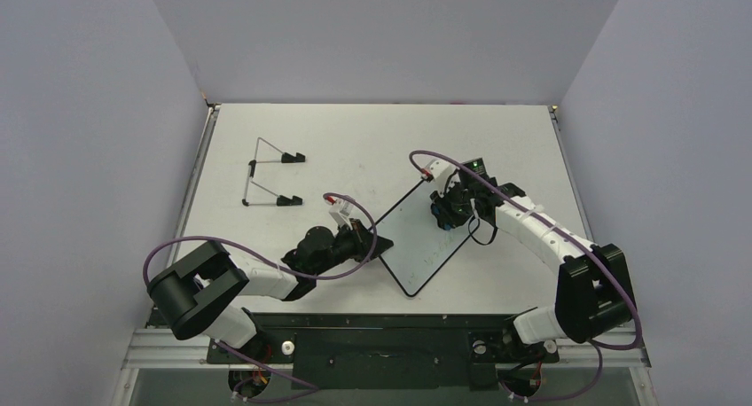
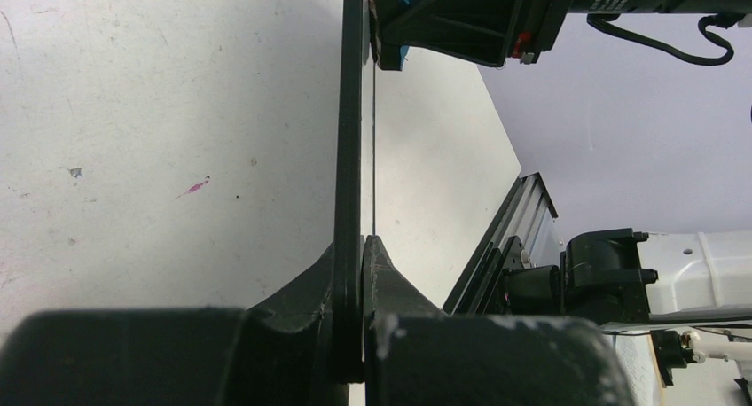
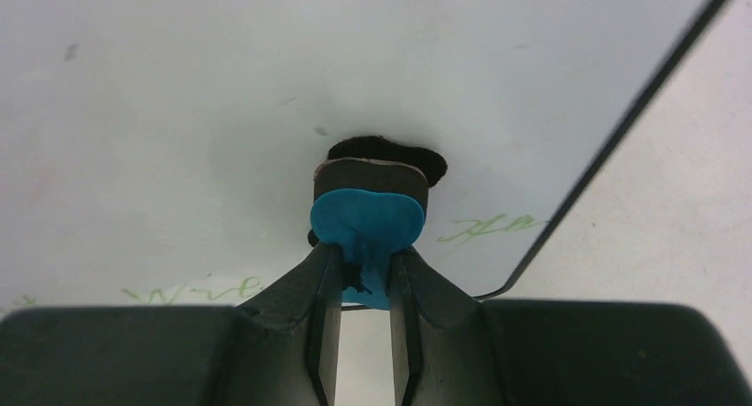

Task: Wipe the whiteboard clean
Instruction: Erase the whiteboard at the center of the board.

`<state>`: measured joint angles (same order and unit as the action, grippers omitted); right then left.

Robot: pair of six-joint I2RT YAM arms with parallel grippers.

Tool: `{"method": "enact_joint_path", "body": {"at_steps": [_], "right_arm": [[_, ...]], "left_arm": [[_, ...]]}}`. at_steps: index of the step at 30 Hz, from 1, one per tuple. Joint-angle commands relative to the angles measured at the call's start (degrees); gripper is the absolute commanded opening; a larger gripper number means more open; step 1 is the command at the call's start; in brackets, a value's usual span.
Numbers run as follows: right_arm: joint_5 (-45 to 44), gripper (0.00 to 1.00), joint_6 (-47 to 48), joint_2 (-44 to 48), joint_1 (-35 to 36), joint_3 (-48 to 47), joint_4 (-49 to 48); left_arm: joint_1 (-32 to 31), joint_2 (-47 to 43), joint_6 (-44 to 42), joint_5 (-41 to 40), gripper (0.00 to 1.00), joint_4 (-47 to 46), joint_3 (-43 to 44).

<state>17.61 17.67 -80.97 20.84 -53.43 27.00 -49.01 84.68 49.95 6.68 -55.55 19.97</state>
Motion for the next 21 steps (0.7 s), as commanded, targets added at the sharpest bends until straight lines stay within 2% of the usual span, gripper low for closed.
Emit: {"method": "enact_joint_path", "body": {"at_steps": [1,4,9,12,16,18,21], "right_arm": [[11.1,0.0,6.9,0.1,6.1,-0.5,7.0],[9.3,0.0,4.2,0.6,4.7,-0.1,4.8],[-2.2,0.0,-4.6,1.6,-1.5,2.0,-4.3],[-5.2,0.0,-5.9,0.8,-3.0,2.6,-5.5],[-4.1,0.0,-5.8,-0.9,-2.7,1.9,-4.3],[-0.4,0.0,-4.4,-1.0,-2.3,1.4,-2.3],[9.7,0.0,0.4,0.2,-0.5,0.7,1.4]], "left_arm": [[-0.8,-1.2,-1.8,2.9,0.0,-8.7,1.1],[-0.7,-1.8,-1.9,2.6,0.0,-8.6,0.7],[-0.7,-1.6,-2.0,2.5,0.0,-8.8,0.7],[-0.7,-1.2,-2.0,2.7,0.0,-8.9,0.9],[-0.7,-1.2,-2.0,2.9,0.0,-8.7,1.0],[-0.6,-1.3,-2.0,2.7,0.0,-8.4,1.0],[-0.7,-1.3,-2.0,2.6,0.0,-8.3,1.1]]}}
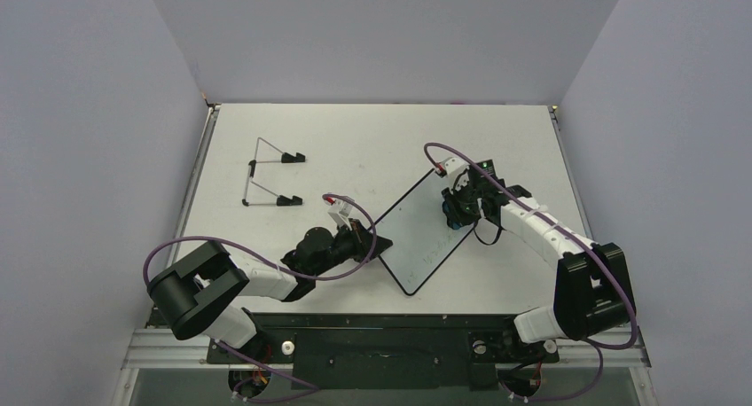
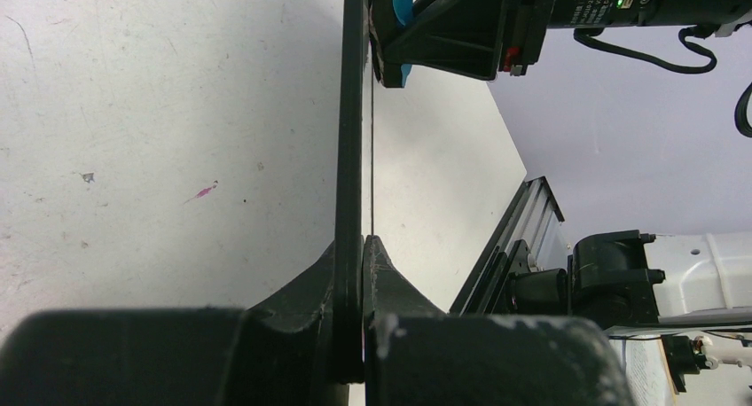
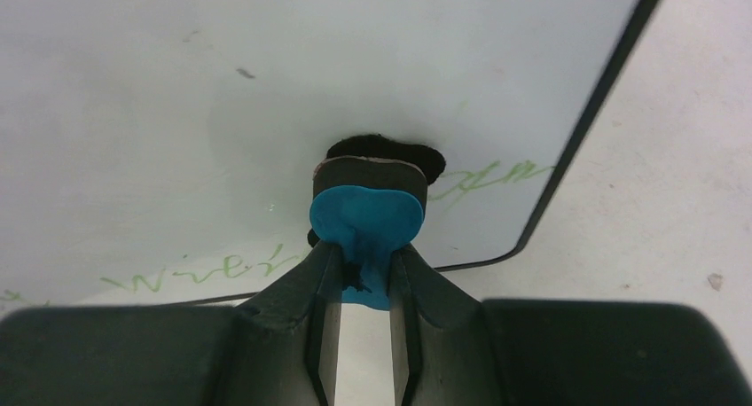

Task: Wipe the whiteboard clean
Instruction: Erase the whiteboard at the center of the board.

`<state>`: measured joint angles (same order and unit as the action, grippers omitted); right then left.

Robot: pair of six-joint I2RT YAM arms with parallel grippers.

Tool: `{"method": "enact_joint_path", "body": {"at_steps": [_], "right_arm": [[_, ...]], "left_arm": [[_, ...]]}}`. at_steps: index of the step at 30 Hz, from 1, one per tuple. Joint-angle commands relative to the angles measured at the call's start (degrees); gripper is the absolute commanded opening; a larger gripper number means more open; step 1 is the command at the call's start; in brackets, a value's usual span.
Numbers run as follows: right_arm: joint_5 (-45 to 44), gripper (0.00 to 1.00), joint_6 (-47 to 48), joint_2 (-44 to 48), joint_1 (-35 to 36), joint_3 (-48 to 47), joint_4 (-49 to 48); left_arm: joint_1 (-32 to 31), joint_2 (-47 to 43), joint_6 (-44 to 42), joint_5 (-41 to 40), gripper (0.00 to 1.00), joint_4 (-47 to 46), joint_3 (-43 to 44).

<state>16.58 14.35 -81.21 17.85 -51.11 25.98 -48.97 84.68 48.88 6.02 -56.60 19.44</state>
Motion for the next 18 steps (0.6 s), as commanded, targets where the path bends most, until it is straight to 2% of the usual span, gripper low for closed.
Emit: {"method": "enact_joint_path", "body": {"at_steps": [1,4,6,10,12,18], "right_arm": [[13.5,0.0,5.6,0.8,3.7,-1.6,3.7],[15.3,0.0,6.4,2.4,4.7,-1.2,3.7],[11.9,0.0,3.6,2.6,3.4,-0.7,1.3],[-0.2,0.0,-2.7,2.2,0.2,0.4,-5.3],[-4.3,0.0,-3.8,1.3,-0.8,0.4,-5.6],[-5.4,0.0,-3.5,-0.2,-1.0,-0.1,-4.6]], "left_arm": [[-0.7,-1.2,-1.0,3.3,0.0,-7.3,1.7],[-0.7,-1.2,-1.0,3.5,0.0,-7.1,1.9],[-0.7,-1.3,-1.1,3.3,0.0,-7.0,1.8],[-0.7,-1.3,-1.0,3.3,0.0,-7.2,1.7],[-0.7,-1.2,-1.1,3.3,0.0,-7.3,1.7],[-0.7,-1.1,-1.0,3.3,0.0,-7.7,1.4]]}}
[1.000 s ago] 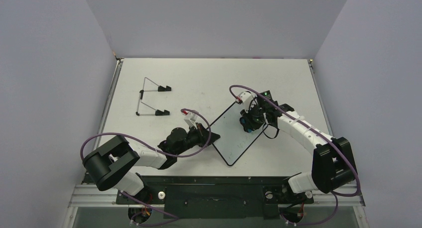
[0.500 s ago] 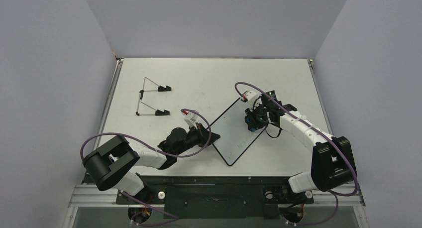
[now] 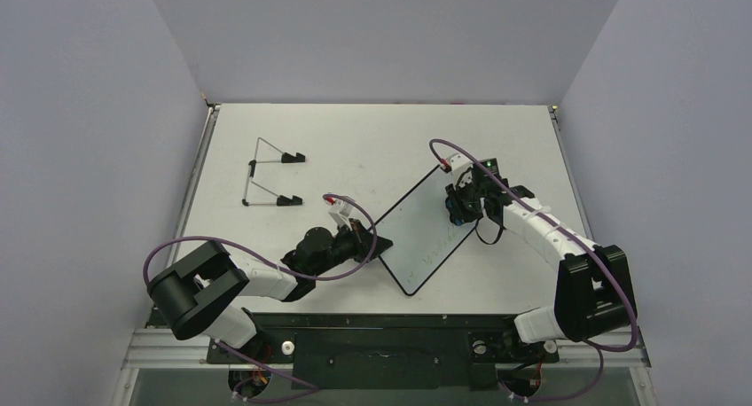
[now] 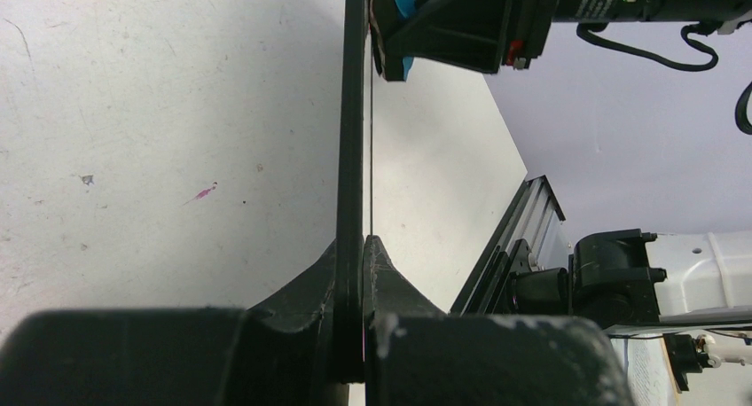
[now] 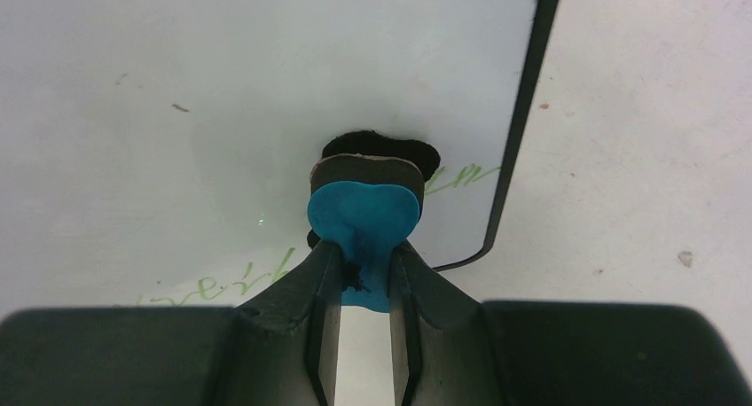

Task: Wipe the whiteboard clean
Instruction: Erase the whiteboard at the center of the board.

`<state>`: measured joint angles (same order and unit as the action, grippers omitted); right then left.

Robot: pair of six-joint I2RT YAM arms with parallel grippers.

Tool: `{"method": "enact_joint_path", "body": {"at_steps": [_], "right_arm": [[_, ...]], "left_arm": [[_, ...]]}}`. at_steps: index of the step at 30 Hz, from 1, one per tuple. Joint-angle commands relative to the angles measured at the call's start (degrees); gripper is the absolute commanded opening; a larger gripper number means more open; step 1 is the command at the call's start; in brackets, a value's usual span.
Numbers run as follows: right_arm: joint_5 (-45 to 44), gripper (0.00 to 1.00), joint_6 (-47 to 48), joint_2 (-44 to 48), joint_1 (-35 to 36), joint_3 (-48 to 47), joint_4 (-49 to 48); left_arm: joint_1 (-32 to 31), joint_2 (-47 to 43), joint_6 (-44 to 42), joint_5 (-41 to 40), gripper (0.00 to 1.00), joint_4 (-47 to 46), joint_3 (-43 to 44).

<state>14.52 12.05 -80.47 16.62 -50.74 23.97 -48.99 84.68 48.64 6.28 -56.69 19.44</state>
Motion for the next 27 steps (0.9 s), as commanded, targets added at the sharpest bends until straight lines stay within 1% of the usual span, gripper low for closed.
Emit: {"method": "enact_joint_path", "body": {"at_steps": [1,3,6,8,10,11,13,14,15,16,17,19,22,24,27], "right_arm": [[-2.5,0.0,-0.7,-1.3,0.2,-0.9,-1.9],[2.1,0.0,1.7,-2.0,0.8,-1.9,1.1],[10.5,0.0,9.7,-2.3,2.9,-3.4,8.3],[14.7,0.0,14.2,-2.1,4.4,-3.9,11.8],[16.8,0.0,16.3,-1.8,5.5,-4.2,13.4],[16.7,0.0,16.3,-1.8,5.7,-4.3,13.4],[13.2,0.0,13.1,-1.8,5.2,-3.7,10.9],[7.8,0.0,9.3,-1.8,4.8,-3.2,7.6],[1.5,0.0,7.4,-1.9,3.9,-2.8,4.2],[-1.1,0.0,3.4,-1.9,3.2,-2.2,2.9],[-5.0,0.0,2.6,-1.9,1.8,-2.0,1.2],[-7.3,0.0,0.8,-2.0,0.4,-1.7,0.1],[-7.5,0.0,0.7,-2.1,0.3,-1.5,0.2],[-5.1,0.0,2.0,-3.3,0.5,-2.1,1.8],[2.6,0.0,6.9,-5.6,2.0,-3.7,7.6]], "left_arm": [[-0.7,-1.2,-0.7,3.1,0.0,-7.7,1.2],[-0.7,-1.3,-0.7,3.1,0.0,-7.7,1.3],[-0.7,-1.3,-0.8,3.0,0.0,-7.7,1.2],[-0.7,-1.4,-0.8,3.0,0.0,-7.7,1.1],[-0.7,-1.6,-0.8,2.9,0.0,-7.8,1.0],[-0.7,-1.7,-0.9,2.9,0.0,-7.7,0.9],[-0.7,-1.9,-0.9,2.8,0.0,-7.7,0.8],[-0.7,-1.8,-0.9,2.8,0.0,-7.7,0.8],[-0.7,-1.9,-0.9,2.8,0.0,-7.7,0.8],[-0.7,-1.9,-0.9,2.8,0.0,-7.7,0.8],[-0.7,-1.8,-0.9,2.8,0.0,-7.7,0.8],[-0.7,-1.8,-1.0,2.8,0.0,-7.7,0.8],[-0.7,-1.6,-1.0,2.9,0.0,-7.7,0.9],[-0.7,-1.6,-0.9,3.0,0.0,-7.8,0.9],[-0.7,-1.7,-1.0,2.9,0.0,-7.7,0.8]]}}
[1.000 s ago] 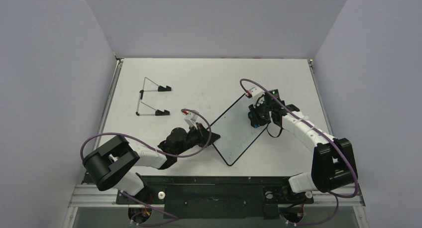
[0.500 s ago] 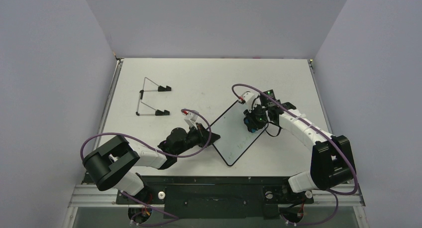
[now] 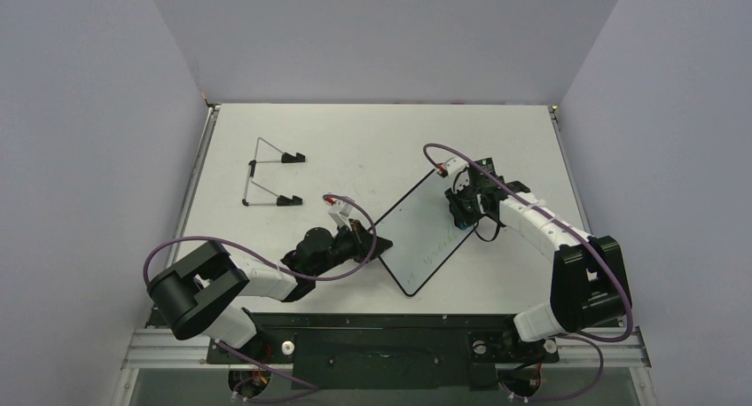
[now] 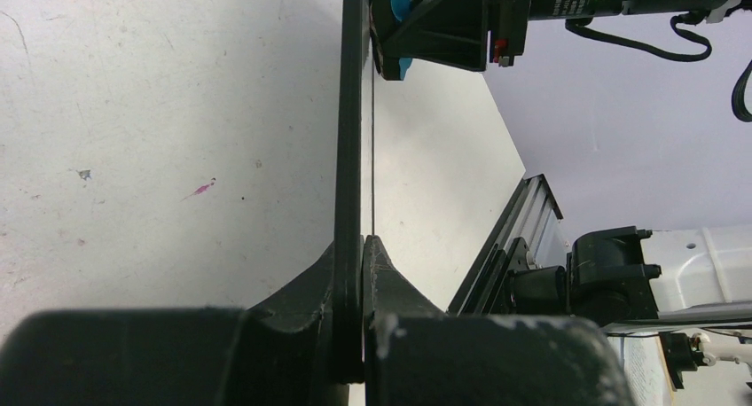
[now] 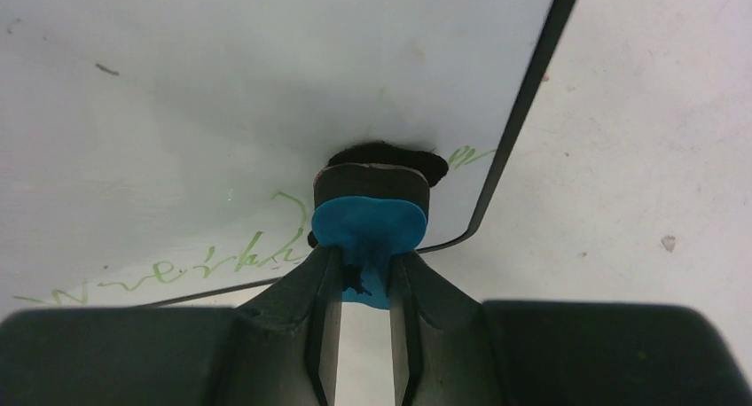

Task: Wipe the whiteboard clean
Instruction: Erase the whiteboard at the center of the board.

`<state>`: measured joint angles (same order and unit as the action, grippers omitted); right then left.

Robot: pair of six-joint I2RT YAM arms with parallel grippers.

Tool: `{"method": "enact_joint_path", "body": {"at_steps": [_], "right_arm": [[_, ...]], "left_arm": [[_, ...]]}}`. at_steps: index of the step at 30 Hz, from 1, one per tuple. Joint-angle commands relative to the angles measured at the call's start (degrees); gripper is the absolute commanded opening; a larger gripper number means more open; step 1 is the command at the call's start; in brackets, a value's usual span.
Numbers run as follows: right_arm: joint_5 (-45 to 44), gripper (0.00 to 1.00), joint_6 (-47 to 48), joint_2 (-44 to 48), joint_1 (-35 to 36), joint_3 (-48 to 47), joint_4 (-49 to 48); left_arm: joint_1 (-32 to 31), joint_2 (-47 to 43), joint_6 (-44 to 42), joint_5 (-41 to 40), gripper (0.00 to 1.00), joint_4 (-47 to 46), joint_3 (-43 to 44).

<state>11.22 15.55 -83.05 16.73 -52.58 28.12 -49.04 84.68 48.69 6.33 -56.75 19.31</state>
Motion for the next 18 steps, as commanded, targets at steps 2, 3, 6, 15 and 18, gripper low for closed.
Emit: {"method": "enact_joint_path", "body": {"at_steps": [2,3,6,15,18], "right_arm": [[9.6,0.0,6.6,-3.4,4.1,-2.7,5.9],[10.6,0.0,7.6,-2.9,5.9,-2.7,6.6],[14.7,0.0,11.2,-2.1,7.8,-2.8,9.0],[-3.2,0.0,-1.0,-2.7,1.1,-1.4,-0.8],[-3.4,0.0,-1.2,-2.4,0.9,-1.1,-1.1]], "left_arm": [[-0.6,-2.0,-1.0,2.8,0.0,-7.6,0.9],[-0.6,-2.1,-1.1,2.8,0.0,-7.5,0.8],[-0.5,-2.7,-1.3,2.5,0.0,-7.2,0.5],[-0.4,-2.5,-1.3,2.9,0.0,-7.2,0.7],[-0.4,-2.4,-1.2,3.0,0.0,-7.2,0.8]]}}
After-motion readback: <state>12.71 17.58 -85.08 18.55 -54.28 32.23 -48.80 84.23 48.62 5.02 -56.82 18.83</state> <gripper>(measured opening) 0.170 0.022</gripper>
